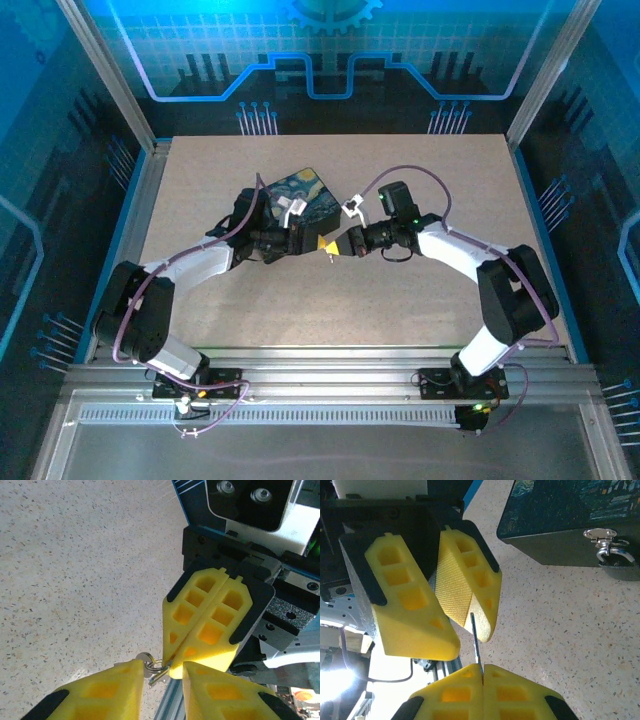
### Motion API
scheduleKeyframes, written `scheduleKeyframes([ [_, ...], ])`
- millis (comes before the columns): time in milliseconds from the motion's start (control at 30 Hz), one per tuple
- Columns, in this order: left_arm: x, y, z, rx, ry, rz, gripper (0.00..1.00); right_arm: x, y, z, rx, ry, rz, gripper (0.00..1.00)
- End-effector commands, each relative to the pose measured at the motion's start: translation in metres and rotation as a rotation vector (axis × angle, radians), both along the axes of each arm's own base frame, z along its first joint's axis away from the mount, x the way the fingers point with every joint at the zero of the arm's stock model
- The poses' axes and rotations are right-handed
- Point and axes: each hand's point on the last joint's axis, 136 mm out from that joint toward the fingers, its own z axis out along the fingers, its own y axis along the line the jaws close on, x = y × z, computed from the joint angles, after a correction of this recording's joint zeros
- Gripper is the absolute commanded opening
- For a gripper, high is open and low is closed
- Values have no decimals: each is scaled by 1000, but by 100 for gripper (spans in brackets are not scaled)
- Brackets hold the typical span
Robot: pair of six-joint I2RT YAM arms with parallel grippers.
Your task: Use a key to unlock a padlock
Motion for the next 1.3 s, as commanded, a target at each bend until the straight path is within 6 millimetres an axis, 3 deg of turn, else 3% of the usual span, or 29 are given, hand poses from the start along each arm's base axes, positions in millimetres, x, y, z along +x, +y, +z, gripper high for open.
scheduleKeyframes([
  [0,0,-2,10,-25,-38,-41,23,1,4,3,10,6,31,0],
  [467,3,-3,5,-17,-31,-40,1,3,2,2,5,12,35,1],
  [733,14,-1,5,-25,-39,32,0,17,-14,12,72,25,-104,35],
  [833,21,-1,6,-40,-38,61,0,25,-16,20,122,26,-169,42],
  [1267,30,-3,10,-85,-26,103,0,38,-13,27,226,30,-288,46],
])
